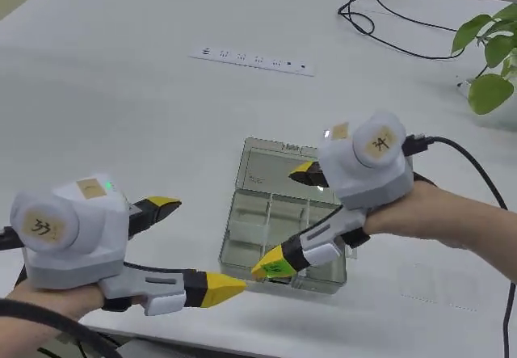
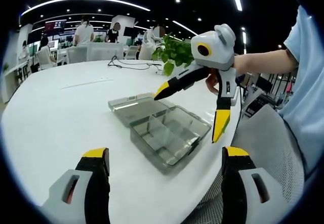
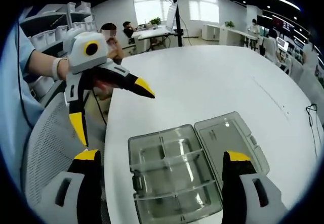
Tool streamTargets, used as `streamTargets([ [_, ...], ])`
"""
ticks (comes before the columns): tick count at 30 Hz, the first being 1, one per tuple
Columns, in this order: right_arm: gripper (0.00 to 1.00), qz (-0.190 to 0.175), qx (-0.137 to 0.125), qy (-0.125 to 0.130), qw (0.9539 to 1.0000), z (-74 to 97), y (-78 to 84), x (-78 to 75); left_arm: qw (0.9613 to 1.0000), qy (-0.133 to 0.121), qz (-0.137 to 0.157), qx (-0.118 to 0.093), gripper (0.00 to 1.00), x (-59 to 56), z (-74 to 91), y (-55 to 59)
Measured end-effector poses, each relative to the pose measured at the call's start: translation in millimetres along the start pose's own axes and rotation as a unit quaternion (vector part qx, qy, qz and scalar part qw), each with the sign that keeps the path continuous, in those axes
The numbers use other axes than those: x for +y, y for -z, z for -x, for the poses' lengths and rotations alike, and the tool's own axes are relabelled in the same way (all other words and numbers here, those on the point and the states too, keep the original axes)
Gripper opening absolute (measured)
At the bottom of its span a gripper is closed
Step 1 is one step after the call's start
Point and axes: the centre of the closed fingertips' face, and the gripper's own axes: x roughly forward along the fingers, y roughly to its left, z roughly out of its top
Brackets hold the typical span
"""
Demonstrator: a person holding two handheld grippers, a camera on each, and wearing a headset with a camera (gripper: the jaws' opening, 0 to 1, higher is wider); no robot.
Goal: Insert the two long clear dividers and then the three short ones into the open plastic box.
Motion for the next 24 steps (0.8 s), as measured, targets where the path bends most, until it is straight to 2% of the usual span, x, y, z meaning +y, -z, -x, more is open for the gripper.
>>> streamTargets([
  [6, 1.00, -0.009, -0.015, 0.017, 0.9997, 19.4, 12.1, -5.7, 1.0000, 0.002, -0.006, 0.000, 0.94, -3.7, -0.7, -2.1],
  [12, 1.00, -0.030, -0.018, 0.035, 0.9988, 38.3, 32.4, -14.2, 1.0000, 0.001, -0.007, 0.004, 0.94, -5.0, -0.8, -0.3],
  [16, 1.00, -0.046, -0.027, 0.046, 0.9975, 48.5, 39.5, -18.6, 1.0000, 0.000, -0.007, 0.005, 0.94, -5.6, -1.7, -1.2],
  [24, 1.00, -0.061, -0.031, 0.062, 0.9957, 66.8, 57.3, -20.4, 0.9999, 0.000, -0.010, 0.004, 0.94, -6.0, -4.1, -4.8],
])
